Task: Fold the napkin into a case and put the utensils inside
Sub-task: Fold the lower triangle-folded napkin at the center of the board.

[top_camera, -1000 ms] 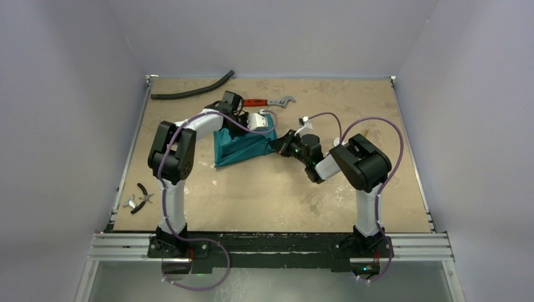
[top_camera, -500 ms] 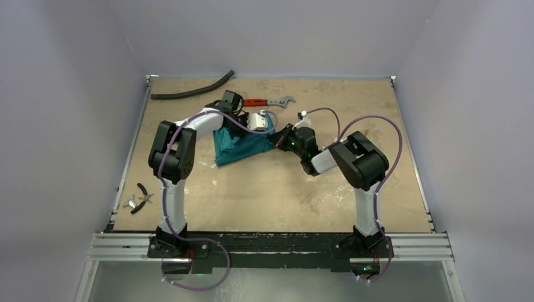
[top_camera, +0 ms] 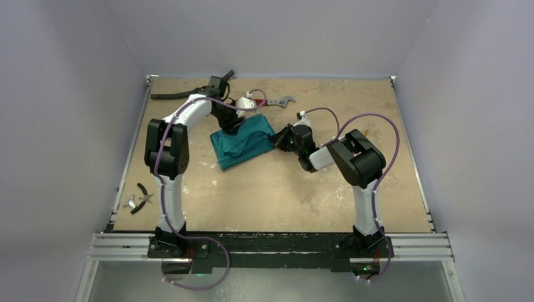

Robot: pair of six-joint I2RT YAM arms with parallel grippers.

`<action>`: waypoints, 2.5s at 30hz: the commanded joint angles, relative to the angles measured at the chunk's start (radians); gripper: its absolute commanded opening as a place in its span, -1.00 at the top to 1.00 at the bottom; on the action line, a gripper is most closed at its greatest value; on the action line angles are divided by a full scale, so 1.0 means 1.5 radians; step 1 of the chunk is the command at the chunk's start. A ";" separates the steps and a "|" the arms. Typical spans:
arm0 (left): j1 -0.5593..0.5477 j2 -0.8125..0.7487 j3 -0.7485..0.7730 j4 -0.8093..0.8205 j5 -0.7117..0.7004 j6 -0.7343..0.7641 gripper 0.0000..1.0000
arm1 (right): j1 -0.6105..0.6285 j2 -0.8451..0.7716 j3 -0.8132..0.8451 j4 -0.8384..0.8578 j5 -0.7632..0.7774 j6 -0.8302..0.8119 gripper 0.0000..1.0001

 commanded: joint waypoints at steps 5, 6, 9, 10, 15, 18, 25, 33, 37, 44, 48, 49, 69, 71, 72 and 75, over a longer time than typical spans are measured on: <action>-0.011 -0.087 0.001 -0.073 0.093 -0.064 -0.05 | -0.003 -0.005 0.005 -0.104 0.024 -0.044 1.00; -0.019 -0.105 -0.037 -0.057 0.089 -0.072 -0.24 | -0.003 -0.008 0.007 -0.111 0.024 -0.047 1.00; -0.072 -0.161 -0.154 0.036 0.042 -0.108 -0.34 | -0.003 -0.014 0.002 -0.120 0.024 -0.049 1.00; -0.082 -0.179 -0.185 0.083 0.027 -0.126 -0.35 | -0.004 -0.016 0.001 -0.121 0.024 -0.050 1.00; -0.101 -0.187 -0.242 0.195 -0.047 -0.193 -0.35 | -0.003 -0.020 -0.006 -0.121 0.024 -0.045 1.00; -0.101 -0.180 -0.244 0.230 -0.096 -0.203 -0.35 | -0.003 -0.023 -0.009 -0.117 0.024 -0.045 1.00; -0.100 -0.159 -0.227 0.252 -0.156 -0.216 -0.20 | -0.004 -0.027 -0.018 -0.109 0.012 -0.046 1.00; -0.101 -0.151 -0.224 0.241 -0.139 -0.230 -0.24 | -0.003 -0.026 -0.029 -0.097 0.006 -0.043 1.00; -0.104 -0.144 -0.225 0.253 -0.146 -0.240 -0.24 | -0.003 -0.024 -0.031 -0.090 0.006 -0.038 1.00; -0.102 -0.146 -0.238 0.285 -0.252 -0.210 -0.14 | -0.003 -0.033 -0.043 -0.083 0.003 -0.032 1.00; -0.085 -0.162 -0.225 0.282 -0.295 -0.188 -0.09 | -0.003 -0.037 -0.052 -0.072 -0.004 -0.026 1.00; -0.081 -0.166 -0.220 0.282 -0.299 -0.184 -0.09 | -0.003 -0.038 -0.054 -0.070 -0.006 -0.025 1.00; -0.086 -0.256 -0.273 0.093 -0.070 -0.145 0.04 | -0.003 -0.082 -0.032 -0.119 -0.028 -0.052 0.34; -0.086 -0.257 -0.299 0.104 -0.076 -0.145 0.08 | -0.003 -0.091 -0.028 -0.126 -0.032 -0.056 0.32; -0.086 -0.252 -0.307 0.109 -0.075 -0.146 0.11 | -0.003 -0.096 -0.027 -0.134 -0.037 -0.055 0.31; -0.088 -0.238 -0.325 0.130 -0.082 -0.149 0.18 | -0.003 -0.120 -0.018 -0.160 -0.038 -0.057 0.26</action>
